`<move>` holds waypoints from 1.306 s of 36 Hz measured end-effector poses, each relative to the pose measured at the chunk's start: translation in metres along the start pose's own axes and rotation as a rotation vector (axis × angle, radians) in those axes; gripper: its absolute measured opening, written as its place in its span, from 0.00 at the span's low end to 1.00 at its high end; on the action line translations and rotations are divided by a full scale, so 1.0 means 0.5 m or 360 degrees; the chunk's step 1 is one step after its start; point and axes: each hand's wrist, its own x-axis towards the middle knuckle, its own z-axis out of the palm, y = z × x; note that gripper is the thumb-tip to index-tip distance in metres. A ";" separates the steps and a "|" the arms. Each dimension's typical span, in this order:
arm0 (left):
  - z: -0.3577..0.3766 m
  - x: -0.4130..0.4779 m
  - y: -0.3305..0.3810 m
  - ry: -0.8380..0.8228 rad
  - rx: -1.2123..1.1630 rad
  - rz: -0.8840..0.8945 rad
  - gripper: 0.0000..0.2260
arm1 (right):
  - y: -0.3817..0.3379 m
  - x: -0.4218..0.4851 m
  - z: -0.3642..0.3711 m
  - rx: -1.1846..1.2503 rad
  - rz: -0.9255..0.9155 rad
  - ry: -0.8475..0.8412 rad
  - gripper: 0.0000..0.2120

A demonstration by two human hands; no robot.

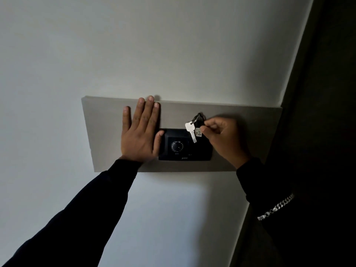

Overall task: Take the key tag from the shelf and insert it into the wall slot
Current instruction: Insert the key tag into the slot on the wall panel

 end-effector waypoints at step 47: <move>-0.003 0.003 -0.007 -0.0080 0.0094 -0.0057 0.33 | -0.043 -0.001 -0.008 -0.0429 -0.0898 0.0029 0.05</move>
